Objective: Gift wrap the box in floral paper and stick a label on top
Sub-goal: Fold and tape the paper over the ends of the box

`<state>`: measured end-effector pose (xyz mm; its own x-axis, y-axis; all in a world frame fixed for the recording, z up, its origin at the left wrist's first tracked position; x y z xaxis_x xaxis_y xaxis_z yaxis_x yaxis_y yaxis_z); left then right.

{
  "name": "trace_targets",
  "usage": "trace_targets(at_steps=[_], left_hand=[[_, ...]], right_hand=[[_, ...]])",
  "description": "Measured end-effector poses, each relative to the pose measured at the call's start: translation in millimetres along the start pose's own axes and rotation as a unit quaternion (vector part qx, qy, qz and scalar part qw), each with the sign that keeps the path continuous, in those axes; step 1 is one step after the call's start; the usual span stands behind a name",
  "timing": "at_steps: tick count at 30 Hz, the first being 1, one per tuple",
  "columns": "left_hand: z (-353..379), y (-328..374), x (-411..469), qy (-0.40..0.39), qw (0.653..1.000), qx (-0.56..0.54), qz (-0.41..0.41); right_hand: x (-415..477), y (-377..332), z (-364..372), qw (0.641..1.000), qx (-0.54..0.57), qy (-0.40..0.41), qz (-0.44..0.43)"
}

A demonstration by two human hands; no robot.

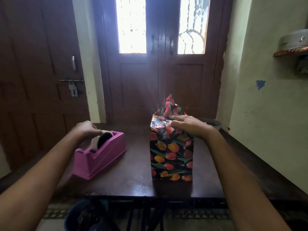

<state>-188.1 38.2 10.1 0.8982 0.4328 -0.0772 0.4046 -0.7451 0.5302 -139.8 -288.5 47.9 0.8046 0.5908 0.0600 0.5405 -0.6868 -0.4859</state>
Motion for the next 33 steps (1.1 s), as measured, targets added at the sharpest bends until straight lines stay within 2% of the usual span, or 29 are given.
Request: trace_targets(at_steps=[2, 4, 6, 8, 12, 19, 26, 31, 33], left_hand=[[13.1, -14.4, -0.7, -0.056, 0.994, -0.088, -0.027], [12.4, -20.8, 1.0, -0.044, 0.99, -0.127, -0.043], [0.2, -31.2, 5.1, 0.006, 0.995, -0.075, -0.064], [-2.0, -45.7, 6.1, 0.01, 0.994, -0.01, -0.106], [22.4, -50.2, -15.4, -0.091, 0.987, -0.033, -0.129], [33.2, -56.7, -18.6, -0.144, 0.972, -0.096, -0.159], [20.8, -65.3, -21.3, -0.067, 0.961, -0.243, -0.116], [11.1, -73.7, -25.1, -0.015, 0.929, -0.361, -0.081], [14.9, -80.4, -29.8, 0.007, 0.906, -0.419, -0.06]], right_hand=[[2.5, -0.4, 2.5, 1.0, 0.012, -0.004, 0.006], [4.5, -1.5, 2.7, 1.0, 0.018, -0.002, 0.008], [6.8, -6.9, 2.5, 1.0, 0.013, 0.001, 0.004], [9.1, -10.2, 1.4, 1.0, 0.012, 0.003, 0.001], [9.8, -10.0, 3.1, 1.0, 0.02, -0.004, -0.002], [-0.1, -0.5, -0.3, 0.999, 0.033, 0.018, -0.002], [1.5, 0.4, 0.6, 0.999, 0.04, 0.021, -0.005], [0.4, -0.5, 0.9, 0.998, 0.063, 0.023, -0.006], [0.6, 0.7, 1.5, 0.998, 0.067, 0.02, -0.005]])
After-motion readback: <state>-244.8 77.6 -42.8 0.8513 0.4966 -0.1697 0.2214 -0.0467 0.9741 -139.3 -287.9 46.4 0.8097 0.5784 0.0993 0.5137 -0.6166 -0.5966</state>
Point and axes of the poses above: each hand's wrist, its own x-axis towards the middle knuckle, its own z-axis out of the palm, y = z × x, the point moved 10 cm from there along x, towards the middle knuckle, and after that the axes turned 7 degrees about -y, right-handed, at the moved point
